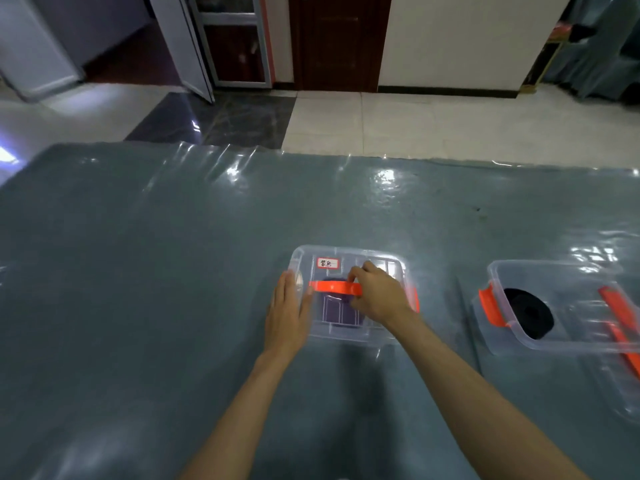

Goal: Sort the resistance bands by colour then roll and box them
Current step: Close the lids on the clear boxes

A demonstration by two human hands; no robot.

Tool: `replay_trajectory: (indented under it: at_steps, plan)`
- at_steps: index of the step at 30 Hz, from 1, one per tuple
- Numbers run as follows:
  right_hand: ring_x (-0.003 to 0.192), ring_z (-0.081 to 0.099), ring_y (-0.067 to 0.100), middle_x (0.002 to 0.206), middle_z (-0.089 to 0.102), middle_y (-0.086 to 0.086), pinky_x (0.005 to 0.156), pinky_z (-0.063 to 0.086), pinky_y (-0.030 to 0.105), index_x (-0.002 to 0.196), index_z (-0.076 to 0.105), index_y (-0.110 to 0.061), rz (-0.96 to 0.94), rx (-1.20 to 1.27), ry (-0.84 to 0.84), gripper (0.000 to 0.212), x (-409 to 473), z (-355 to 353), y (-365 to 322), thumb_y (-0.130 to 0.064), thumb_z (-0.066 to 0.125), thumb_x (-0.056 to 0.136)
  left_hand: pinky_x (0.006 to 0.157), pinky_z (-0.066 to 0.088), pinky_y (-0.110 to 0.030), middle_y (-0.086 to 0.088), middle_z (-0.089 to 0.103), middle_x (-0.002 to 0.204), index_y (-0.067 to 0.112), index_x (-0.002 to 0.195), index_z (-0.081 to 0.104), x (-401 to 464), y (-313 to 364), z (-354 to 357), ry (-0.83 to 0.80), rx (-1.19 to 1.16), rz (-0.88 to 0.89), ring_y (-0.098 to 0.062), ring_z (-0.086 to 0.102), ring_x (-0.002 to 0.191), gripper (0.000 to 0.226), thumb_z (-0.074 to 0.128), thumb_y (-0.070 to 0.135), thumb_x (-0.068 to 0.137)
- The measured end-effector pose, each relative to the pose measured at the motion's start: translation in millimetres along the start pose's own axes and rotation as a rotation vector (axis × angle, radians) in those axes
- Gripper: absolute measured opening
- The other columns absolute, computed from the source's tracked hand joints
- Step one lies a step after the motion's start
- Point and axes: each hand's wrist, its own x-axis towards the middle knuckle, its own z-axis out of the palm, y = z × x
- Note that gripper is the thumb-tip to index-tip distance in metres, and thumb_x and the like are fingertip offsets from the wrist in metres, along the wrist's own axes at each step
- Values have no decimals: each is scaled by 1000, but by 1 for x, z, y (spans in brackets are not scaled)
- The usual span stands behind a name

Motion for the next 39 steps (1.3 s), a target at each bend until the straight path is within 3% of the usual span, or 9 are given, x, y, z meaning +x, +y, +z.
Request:
replay_trajectory:
  at_steps: [4,8,13,17,21,27,30,33,39]
  plan:
    - [99,62,29,110,58,4,82,54,42,113,67,-15,-43,161,59,34,3,15,8,-17,73,79,129,24,-39,4,33,170,24,165,30,13,-16,4,14,-104,-88,-19,31,156,53,38,31,114]
    - [109,60,34,117,65,9,95,51,49,115,73,-14,-129,195,346,31,-22,35,38,-11,70,85,127,21,-33,3,30,170,20,163,34,13,-26,13,81,-263,-196,-17,25,159,52,46,18,113]
    - [154,31,27,167,35,10,127,25,48,156,44,-19,339,564,456,57,-62,70,70,-22,62,103,116,31,-28,-2,38,167,18,165,31,13,-31,21,96,-550,-536,-23,40,152,67,59,36,107]
    - [139,55,20,153,56,2,119,42,45,159,42,-19,580,974,415,62,-69,75,64,-30,66,103,95,55,-30,10,72,123,27,132,63,10,-30,19,193,-679,-474,-13,70,116,35,73,29,98]
    - [109,61,-18,133,62,-37,92,47,5,154,52,-32,436,830,607,56,-74,65,51,-20,67,102,90,54,-22,13,76,114,20,128,71,5,-17,13,300,-555,-346,-7,72,107,30,72,25,98]
    - [110,72,20,129,74,6,97,55,29,146,62,-17,422,696,643,45,-75,56,44,-15,67,101,72,49,-32,9,69,88,18,125,71,-2,6,-5,256,-172,-252,-25,69,87,23,62,21,104]
    - [87,67,21,96,71,1,79,50,32,151,56,-31,385,601,489,53,-83,39,51,-23,69,100,85,49,-40,-4,68,117,20,149,53,-8,14,-25,34,117,-154,-31,64,109,41,51,23,108]
    - [109,68,25,118,74,4,88,50,35,144,62,-24,336,478,364,43,-100,21,59,-30,67,102,89,49,-42,-7,64,126,14,135,60,-33,26,-43,-4,485,1,-30,59,116,32,54,22,104]
    - [109,71,28,119,77,-1,88,56,40,115,78,-24,340,199,290,20,-169,12,75,-32,65,101,96,54,-49,-15,69,133,5,126,71,-110,67,-23,-74,510,285,-37,65,125,33,73,15,94]
